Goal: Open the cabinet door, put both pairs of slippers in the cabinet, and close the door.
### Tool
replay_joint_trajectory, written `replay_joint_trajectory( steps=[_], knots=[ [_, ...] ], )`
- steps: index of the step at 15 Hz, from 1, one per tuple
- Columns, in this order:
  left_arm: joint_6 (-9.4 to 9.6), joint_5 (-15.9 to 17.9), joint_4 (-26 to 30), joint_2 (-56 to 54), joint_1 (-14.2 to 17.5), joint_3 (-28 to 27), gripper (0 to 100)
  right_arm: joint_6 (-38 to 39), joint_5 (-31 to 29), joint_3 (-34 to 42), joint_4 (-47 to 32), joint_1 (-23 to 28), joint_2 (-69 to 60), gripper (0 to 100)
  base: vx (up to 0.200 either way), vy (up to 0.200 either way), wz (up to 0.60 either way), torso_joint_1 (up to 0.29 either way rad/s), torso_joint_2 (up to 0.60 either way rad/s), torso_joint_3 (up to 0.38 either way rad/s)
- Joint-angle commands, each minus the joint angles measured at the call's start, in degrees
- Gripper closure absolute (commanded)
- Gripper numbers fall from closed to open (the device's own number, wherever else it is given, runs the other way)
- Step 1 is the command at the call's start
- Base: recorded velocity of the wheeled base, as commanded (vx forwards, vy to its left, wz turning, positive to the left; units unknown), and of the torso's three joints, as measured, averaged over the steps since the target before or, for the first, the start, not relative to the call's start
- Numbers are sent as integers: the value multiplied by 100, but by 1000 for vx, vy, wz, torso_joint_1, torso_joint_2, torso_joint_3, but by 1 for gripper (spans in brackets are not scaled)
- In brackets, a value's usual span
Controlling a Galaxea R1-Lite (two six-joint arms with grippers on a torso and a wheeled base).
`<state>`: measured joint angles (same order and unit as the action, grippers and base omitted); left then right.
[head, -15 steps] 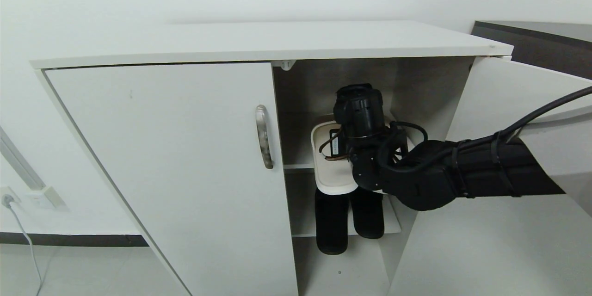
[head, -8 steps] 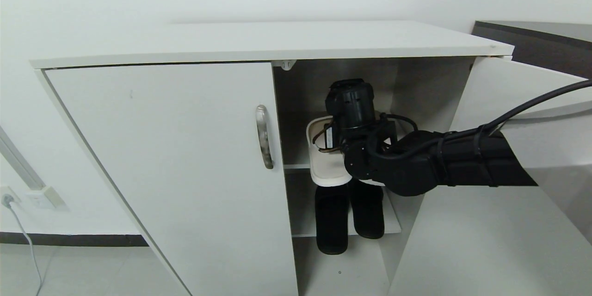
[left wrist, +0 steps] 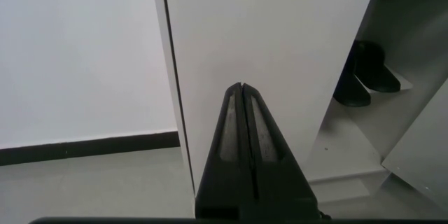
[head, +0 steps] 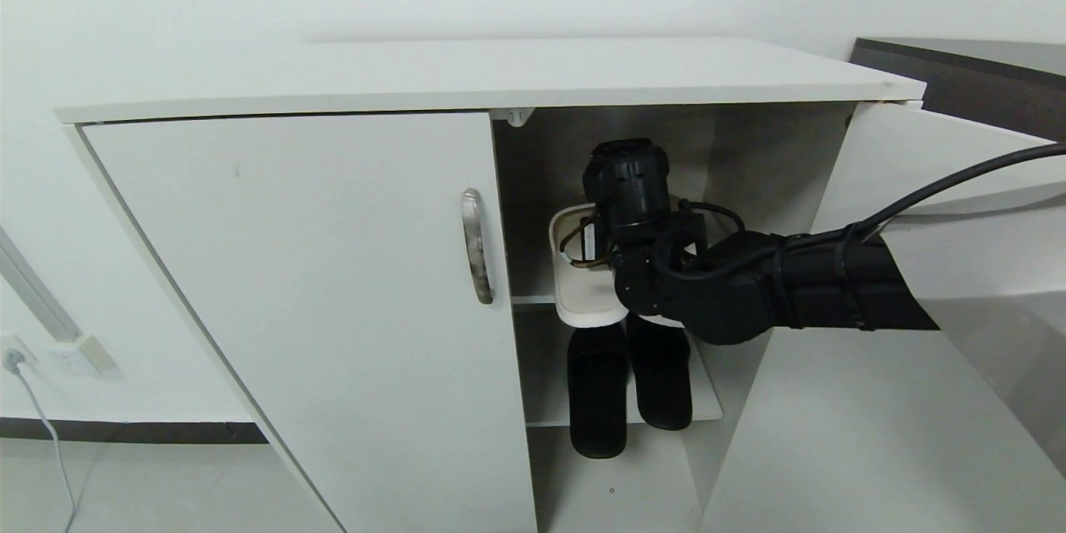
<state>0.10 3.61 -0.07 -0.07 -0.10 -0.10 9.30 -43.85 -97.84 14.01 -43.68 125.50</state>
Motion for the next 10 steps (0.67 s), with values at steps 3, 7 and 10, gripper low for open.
replay_joint_trajectory(
  steps=[3, 7, 10],
  knots=[
    [-1, 0, -1, 7, 1, 1, 100, 19, -10, 20, 6, 17, 18, 100, 0, 0, 0, 0, 0, 0],
    [-1, 0, -1, 7, 1, 1, 100, 19, -1, 46, -3, 9, 27, 0, 0, 0, 0, 0, 0, 0],
    [-1, -9, -1, 7, 1, 1, 100, 28, -10, 222, -82, -53, -79, 0, 0, 0, 0, 0, 0, 0]
  ],
)
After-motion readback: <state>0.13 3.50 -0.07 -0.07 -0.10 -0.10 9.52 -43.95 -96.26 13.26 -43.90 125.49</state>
